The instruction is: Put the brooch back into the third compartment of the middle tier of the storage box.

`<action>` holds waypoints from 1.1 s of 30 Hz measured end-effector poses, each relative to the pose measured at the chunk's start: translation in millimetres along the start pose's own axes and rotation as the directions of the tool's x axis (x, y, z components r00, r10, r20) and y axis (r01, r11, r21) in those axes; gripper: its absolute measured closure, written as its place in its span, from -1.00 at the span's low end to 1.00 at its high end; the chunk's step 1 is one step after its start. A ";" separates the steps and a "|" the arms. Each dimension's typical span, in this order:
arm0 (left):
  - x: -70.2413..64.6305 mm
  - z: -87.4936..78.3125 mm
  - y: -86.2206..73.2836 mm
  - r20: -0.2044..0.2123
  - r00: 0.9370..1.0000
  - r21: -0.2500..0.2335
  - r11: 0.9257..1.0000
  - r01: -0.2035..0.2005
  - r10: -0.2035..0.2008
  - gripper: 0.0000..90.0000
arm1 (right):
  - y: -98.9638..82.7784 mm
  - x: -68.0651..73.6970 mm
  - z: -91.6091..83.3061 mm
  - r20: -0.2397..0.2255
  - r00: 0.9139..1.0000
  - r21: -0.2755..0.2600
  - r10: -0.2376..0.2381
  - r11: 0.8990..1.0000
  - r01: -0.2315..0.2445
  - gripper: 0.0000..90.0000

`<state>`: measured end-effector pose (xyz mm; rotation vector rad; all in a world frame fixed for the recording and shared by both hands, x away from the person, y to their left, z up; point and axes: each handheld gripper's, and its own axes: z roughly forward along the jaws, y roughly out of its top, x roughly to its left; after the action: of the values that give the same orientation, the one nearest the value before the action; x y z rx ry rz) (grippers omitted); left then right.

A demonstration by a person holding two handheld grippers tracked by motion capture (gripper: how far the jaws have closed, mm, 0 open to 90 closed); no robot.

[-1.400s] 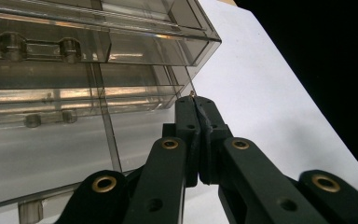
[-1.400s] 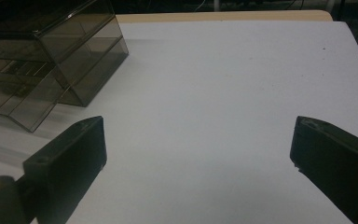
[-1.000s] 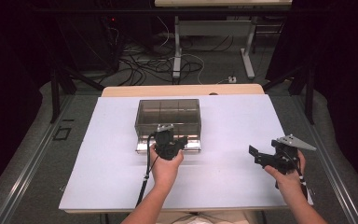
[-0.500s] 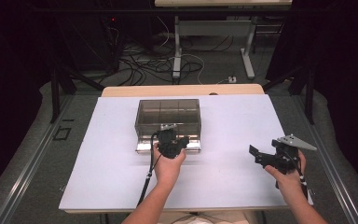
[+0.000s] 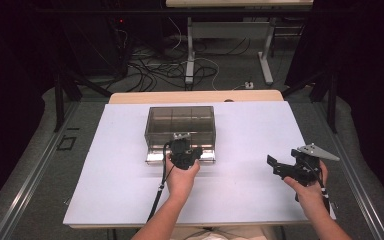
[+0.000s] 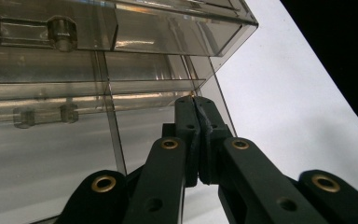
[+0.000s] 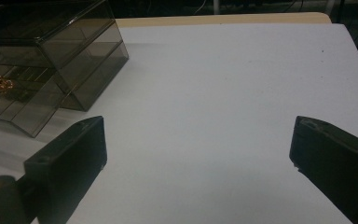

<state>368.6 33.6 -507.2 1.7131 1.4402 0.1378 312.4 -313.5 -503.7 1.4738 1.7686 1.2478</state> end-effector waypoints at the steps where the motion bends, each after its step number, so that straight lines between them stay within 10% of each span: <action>1: 0.1 0.8 -0.1 -0.005 1.000 -0.001 1.000 -0.002 0.002 0.99 | 0.1 -0.7 -0.1 0.000 1.000 -0.001 -0.007 1.000 0.007 -0.92; 33: -9.3 -9.2 4.6 -0.001 0.999 -0.089 0.995 -0.042 0.042 0.22 | 3.2 -2.5 -3.4 0.005 1.000 -0.003 0.003 1.000 -0.003 -0.92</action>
<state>363.7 30.8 -494.5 1.6710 1.3779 0.2213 311.7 -316.9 -499.8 1.4770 1.7617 1.2469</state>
